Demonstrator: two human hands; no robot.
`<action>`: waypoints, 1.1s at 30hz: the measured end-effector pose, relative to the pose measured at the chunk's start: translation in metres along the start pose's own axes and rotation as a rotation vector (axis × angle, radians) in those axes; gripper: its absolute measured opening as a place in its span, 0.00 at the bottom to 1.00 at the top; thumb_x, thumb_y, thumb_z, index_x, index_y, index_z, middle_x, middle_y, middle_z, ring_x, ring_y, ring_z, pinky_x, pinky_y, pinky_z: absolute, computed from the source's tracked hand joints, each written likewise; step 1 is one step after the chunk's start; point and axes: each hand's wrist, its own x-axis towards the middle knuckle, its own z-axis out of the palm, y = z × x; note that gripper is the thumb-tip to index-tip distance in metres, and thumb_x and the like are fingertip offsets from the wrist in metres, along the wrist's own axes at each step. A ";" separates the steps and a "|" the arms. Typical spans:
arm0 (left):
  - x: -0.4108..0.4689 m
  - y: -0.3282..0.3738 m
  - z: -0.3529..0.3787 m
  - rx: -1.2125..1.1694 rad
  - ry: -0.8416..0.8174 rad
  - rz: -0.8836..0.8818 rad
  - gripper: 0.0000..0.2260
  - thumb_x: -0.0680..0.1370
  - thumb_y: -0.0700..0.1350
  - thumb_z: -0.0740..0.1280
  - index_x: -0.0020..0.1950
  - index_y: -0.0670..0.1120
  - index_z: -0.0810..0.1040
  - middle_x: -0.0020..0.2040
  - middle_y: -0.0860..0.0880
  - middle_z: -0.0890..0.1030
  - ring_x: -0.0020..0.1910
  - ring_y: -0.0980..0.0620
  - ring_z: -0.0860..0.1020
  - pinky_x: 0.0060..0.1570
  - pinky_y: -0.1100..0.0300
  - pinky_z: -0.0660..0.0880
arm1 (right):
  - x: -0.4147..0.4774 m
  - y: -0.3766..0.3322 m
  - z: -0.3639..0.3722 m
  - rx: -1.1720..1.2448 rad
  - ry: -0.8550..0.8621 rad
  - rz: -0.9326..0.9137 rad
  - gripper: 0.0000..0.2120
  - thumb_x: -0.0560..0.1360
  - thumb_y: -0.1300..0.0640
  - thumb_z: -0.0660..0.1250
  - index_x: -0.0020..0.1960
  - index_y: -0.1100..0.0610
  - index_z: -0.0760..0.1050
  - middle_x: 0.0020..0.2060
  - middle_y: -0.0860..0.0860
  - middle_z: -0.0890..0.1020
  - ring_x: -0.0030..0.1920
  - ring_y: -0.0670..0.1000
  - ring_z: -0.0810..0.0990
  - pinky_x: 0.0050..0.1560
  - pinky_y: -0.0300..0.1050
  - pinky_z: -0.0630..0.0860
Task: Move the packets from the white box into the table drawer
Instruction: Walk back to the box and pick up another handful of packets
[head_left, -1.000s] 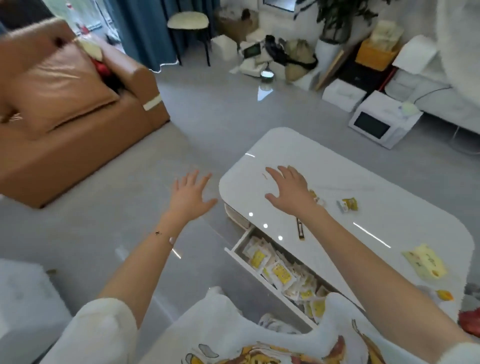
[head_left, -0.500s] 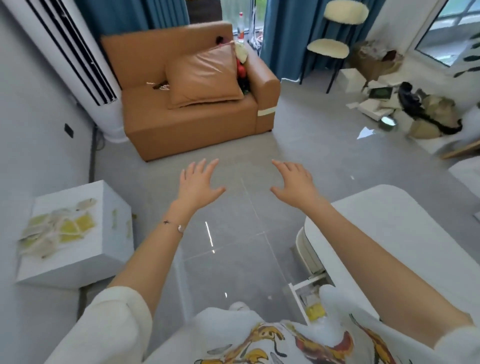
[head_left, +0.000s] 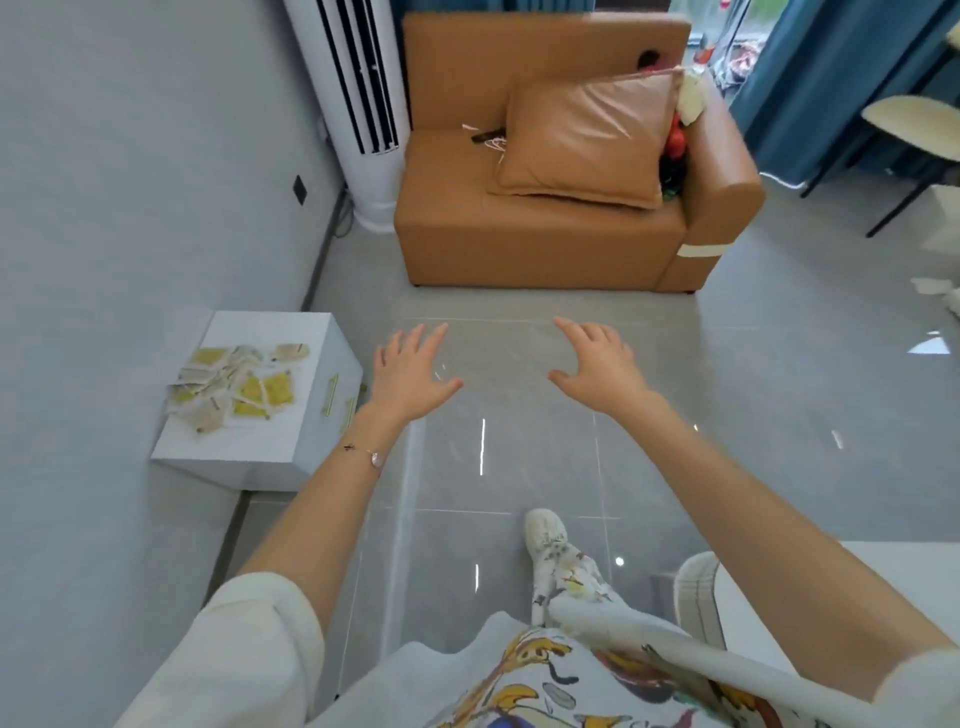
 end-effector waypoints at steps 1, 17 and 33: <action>0.011 -0.004 -0.001 0.001 0.002 -0.026 0.35 0.76 0.62 0.63 0.79 0.56 0.53 0.79 0.47 0.55 0.77 0.42 0.52 0.74 0.44 0.51 | 0.019 -0.001 -0.001 -0.001 -0.008 -0.024 0.34 0.75 0.46 0.65 0.77 0.49 0.55 0.71 0.53 0.67 0.72 0.57 0.60 0.69 0.53 0.60; 0.086 -0.113 -0.014 -0.142 0.125 -0.618 0.35 0.76 0.62 0.63 0.78 0.55 0.53 0.79 0.48 0.55 0.77 0.43 0.52 0.74 0.44 0.51 | 0.275 -0.118 0.003 -0.071 -0.235 -0.571 0.35 0.74 0.49 0.67 0.77 0.49 0.55 0.72 0.53 0.64 0.73 0.58 0.59 0.69 0.56 0.60; 0.106 -0.371 -0.027 -0.365 0.226 -1.141 0.36 0.75 0.62 0.66 0.78 0.54 0.55 0.79 0.45 0.56 0.77 0.41 0.53 0.73 0.43 0.51 | 0.444 -0.346 0.110 -0.202 -0.445 -0.779 0.34 0.75 0.51 0.66 0.77 0.49 0.56 0.73 0.54 0.64 0.72 0.58 0.61 0.70 0.55 0.62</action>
